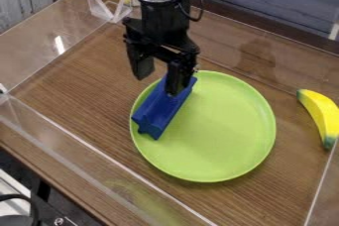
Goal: Remove the blue object from inside the green plate and put it on the table
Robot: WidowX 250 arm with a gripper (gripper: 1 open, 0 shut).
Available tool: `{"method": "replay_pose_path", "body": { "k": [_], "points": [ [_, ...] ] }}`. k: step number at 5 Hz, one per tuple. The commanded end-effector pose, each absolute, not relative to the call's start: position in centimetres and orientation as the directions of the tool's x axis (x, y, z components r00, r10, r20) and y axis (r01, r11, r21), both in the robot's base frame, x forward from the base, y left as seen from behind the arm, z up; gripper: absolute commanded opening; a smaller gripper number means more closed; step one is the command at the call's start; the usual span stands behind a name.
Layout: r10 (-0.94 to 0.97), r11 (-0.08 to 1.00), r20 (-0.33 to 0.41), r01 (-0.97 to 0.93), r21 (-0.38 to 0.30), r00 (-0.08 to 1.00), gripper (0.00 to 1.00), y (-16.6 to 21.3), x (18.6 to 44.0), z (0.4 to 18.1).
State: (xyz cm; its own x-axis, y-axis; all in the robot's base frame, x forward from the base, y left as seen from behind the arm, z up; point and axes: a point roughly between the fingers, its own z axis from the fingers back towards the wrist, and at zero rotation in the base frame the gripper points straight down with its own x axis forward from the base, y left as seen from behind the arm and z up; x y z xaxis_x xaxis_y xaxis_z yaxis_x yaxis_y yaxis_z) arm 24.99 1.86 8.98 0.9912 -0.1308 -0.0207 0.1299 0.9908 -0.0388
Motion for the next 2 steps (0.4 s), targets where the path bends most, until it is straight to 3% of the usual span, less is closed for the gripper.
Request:
{"method": "replay_pose_path", "body": {
  "k": [1,2],
  "points": [
    [-0.143,0.989,0.017,0.143,-0.035,0.990,1.00,1.7,25.2,9.0],
    [-0.155,0.987,0.011,0.155,-0.038,0.988,1.00,1.7,25.2,7.6]
  ]
}}
